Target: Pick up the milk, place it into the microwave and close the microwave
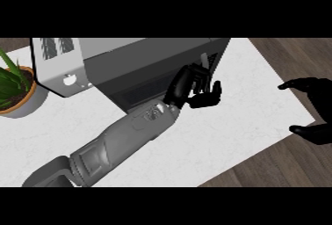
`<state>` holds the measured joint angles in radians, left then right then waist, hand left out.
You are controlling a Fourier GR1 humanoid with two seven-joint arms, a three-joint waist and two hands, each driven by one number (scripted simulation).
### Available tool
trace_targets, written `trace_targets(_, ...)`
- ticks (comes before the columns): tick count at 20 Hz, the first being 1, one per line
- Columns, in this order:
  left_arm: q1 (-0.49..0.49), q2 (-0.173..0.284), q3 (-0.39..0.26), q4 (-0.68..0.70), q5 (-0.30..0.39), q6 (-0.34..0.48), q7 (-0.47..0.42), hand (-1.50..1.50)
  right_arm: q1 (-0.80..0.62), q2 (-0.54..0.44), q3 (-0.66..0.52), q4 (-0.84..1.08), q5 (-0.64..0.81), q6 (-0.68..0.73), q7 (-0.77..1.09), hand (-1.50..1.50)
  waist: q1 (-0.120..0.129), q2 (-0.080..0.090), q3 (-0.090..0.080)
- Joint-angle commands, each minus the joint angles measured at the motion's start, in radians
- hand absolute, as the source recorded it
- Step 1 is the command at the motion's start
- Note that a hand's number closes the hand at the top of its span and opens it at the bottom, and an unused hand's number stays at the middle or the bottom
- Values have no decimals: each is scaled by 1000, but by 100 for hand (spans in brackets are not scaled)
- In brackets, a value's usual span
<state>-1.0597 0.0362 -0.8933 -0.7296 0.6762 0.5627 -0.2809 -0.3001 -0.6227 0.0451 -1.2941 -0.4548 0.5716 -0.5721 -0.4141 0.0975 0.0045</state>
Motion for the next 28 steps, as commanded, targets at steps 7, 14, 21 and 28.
trace_targets(7, -83, -34, 6, 19, 34, 9, -13, 150, -41, -20, 113, -152, 5, 135, -2, 150, -38, 0, 3)
trace_targets(14, -78, -33, -4, 28, 46, 56, -25, 150, -38, -25, 148, -235, -14, 130, 34, 150, -57, -7, 5)
trace_targets(21, -64, -33, -10, 26, 63, 84, -38, 150, -21, -28, 176, -308, -34, 125, 63, 150, -84, -7, 5)
trace_targets(28, -63, -33, -2, 15, 82, 113, -51, 150, -7, -29, 191, -359, -58, 117, 86, 150, -102, -8, 5)
